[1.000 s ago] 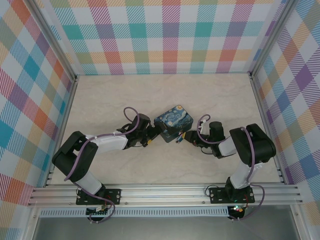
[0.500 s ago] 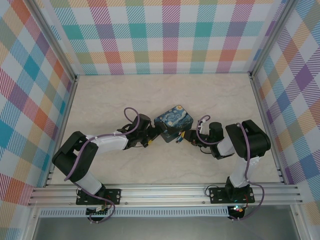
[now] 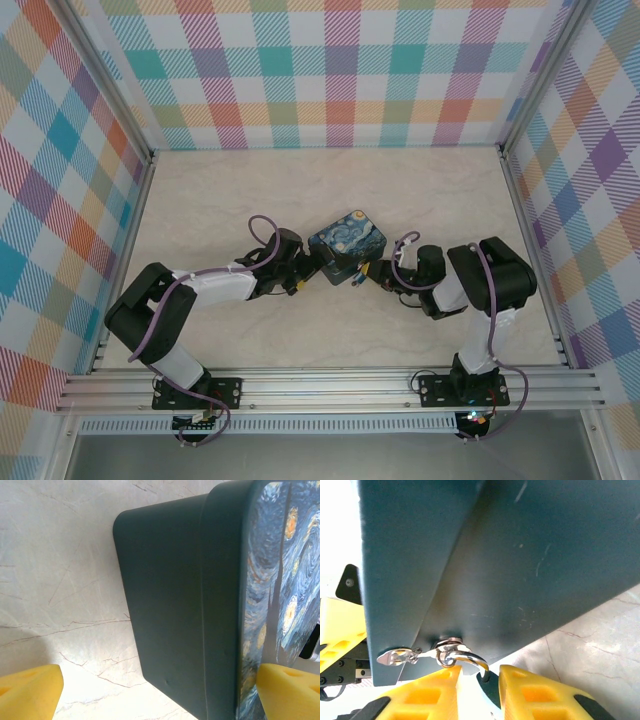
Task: Unlock the padlock with the key
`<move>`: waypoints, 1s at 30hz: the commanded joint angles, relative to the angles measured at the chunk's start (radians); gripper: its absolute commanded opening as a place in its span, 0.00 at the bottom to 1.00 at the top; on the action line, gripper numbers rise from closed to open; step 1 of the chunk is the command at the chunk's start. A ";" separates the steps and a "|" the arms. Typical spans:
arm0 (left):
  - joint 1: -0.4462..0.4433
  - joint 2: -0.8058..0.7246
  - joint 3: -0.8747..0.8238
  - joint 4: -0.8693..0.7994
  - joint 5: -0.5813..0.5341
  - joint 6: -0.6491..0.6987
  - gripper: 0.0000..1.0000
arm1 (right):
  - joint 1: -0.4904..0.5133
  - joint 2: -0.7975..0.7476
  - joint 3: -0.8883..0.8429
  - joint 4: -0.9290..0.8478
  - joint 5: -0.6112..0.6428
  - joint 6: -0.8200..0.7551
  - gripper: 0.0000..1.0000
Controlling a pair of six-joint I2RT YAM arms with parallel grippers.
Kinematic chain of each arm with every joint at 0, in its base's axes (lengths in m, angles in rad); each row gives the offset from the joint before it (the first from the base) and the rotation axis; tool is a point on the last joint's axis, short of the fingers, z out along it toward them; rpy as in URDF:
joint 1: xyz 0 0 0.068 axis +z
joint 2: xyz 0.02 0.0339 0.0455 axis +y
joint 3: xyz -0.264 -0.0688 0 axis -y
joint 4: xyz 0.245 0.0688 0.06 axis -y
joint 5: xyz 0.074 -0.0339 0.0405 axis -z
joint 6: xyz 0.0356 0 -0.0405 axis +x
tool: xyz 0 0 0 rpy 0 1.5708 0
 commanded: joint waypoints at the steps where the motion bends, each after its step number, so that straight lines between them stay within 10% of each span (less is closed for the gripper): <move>1: -0.021 -0.009 -0.031 -0.050 -0.013 -0.002 0.98 | 0.033 0.038 -0.003 -0.011 0.045 0.013 0.24; 10: -0.020 -0.026 -0.047 -0.050 -0.022 -0.007 0.98 | 0.035 0.015 -0.021 0.000 0.110 0.018 0.02; 30: -0.021 -0.003 -0.048 -0.063 -0.037 0.010 0.98 | 0.005 -0.114 -0.004 -0.114 0.161 0.026 0.00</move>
